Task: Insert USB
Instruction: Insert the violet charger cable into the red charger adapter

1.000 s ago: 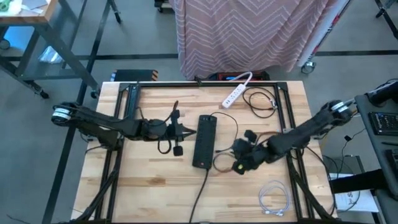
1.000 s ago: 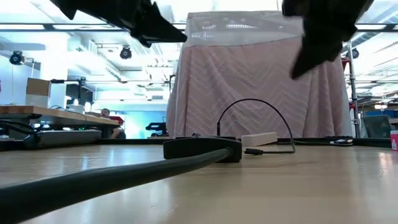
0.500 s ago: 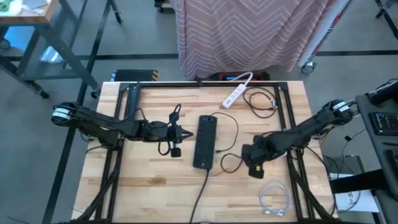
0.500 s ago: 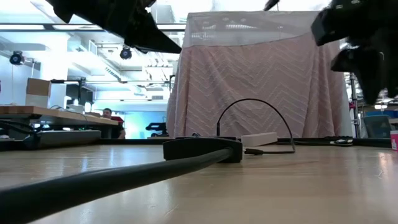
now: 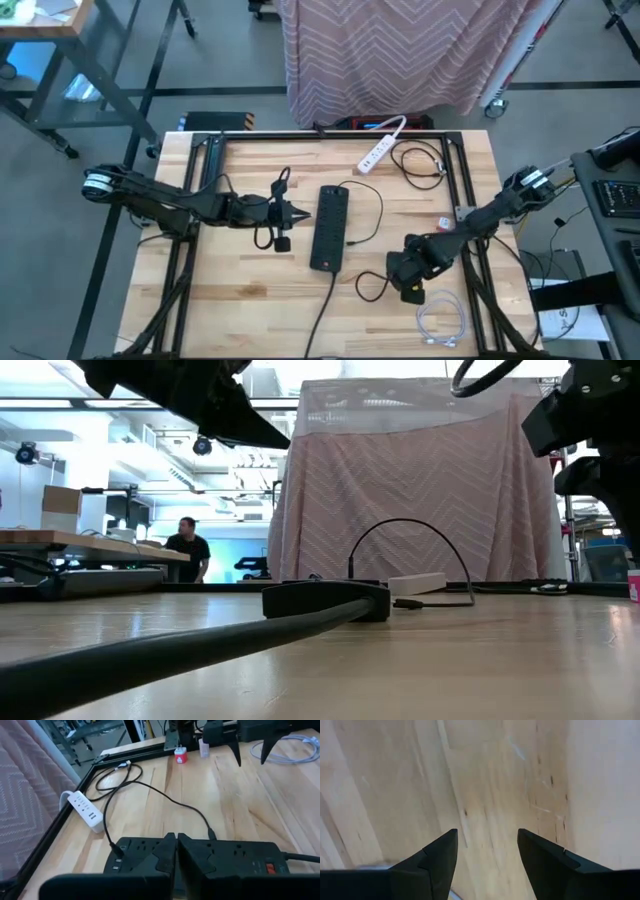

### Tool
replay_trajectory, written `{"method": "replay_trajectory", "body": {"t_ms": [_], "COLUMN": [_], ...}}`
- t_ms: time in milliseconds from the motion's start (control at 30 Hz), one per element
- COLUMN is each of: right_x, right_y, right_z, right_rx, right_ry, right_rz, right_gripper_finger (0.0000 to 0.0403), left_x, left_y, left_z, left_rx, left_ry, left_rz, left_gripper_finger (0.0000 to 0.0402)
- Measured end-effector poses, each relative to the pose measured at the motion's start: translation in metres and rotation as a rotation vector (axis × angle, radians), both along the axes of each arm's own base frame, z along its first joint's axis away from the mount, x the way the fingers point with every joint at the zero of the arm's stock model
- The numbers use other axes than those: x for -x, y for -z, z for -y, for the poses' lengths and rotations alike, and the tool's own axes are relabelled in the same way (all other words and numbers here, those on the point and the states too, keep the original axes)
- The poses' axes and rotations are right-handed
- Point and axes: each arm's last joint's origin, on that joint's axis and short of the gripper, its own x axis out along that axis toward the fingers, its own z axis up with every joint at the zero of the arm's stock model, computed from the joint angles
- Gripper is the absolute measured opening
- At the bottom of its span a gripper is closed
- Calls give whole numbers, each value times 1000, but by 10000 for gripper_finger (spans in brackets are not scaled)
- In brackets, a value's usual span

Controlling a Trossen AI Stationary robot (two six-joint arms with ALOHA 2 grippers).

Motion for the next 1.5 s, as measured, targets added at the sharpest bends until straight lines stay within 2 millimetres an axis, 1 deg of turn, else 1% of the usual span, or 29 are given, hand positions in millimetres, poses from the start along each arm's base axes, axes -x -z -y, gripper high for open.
{"method": "replay_trajectory", "body": {"t_ms": [300,467,667,1000,1267,1500], "right_x": [0,-1,-1,-3,-7,-8], "right_y": [0,0,0,-1,-1,-2], "right_z": [0,0,-1,-2,-4,-5], "right_rx": [-4,-5,-10,-23,-47,-52], "right_ry": [12,18,18,17,16,16], "right_rz": [3,4,12,33,73,82], "right_gripper_finger": [183,185,181,176,175,167], "left_x": [0,0,0,0,0,0], "left_y": [0,0,0,0,0,0], "left_z": [-1,-1,-1,-1,-1,-1], "left_rx": [-7,-7,-7,-7,-7,-7], "left_ry": [0,0,0,0,0,0], "left_rz": [-2,-2,-2,-2,-1,-1], "left_gripper_finger": [6,1,7,4,2,1]}}
